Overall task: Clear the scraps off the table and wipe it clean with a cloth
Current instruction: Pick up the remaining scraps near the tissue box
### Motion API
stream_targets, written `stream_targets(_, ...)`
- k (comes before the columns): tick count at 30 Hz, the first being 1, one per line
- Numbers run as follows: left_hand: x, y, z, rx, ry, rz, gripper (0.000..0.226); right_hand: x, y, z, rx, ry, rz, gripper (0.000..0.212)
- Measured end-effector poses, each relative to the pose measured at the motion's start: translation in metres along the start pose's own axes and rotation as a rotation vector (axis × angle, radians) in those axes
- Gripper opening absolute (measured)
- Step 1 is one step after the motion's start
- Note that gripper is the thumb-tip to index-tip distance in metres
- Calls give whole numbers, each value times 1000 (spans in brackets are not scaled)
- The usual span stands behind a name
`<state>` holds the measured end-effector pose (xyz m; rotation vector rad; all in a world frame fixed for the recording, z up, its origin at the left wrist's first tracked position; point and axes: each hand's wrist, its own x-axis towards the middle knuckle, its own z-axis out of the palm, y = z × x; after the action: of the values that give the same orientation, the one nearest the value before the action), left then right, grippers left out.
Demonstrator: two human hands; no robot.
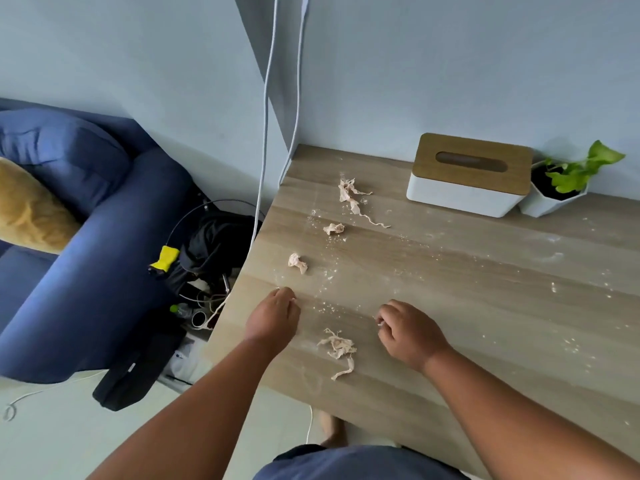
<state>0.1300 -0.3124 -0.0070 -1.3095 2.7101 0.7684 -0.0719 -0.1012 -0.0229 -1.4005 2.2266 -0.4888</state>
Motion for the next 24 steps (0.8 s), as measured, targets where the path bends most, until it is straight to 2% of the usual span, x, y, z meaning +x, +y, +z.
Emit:
stream_targets(2,1,-7,-4,43,-9,40,13,-1,-11,12,-29,2,-12,15)
stream_targets(5,6,-21,-9,94,-14,137,14,-4,-24,29,-151,-116,-64,51)
stream_targets(8,11,-40,-9,143,-20,223,28,-7,-29,41,-282,-253,-152,82)
stream_targets(11,14,-60,-8,225,-71,293,47,-7,-33,50,-333,-273,-201,92)
stream_targets(14,13,-73,-5,355,-128,314,70,-7,-40,55,-363,-285,-186,95)
stream_targets(16,11,-78,-1,400,-135,329,80,-8,-44,59,-401,-203,-215,90)
stream_targets(19,10,-81,3,434,-132,347,82,-8,-52,64,-428,-34,-247,68)
stream_targets(21,11,-83,5,443,-129,358,81,-6,-56,64,-391,-56,-190,62)
stream_targets(24,13,-83,4,437,-130,376,79,-7,-55,63,-316,-98,-134,66)
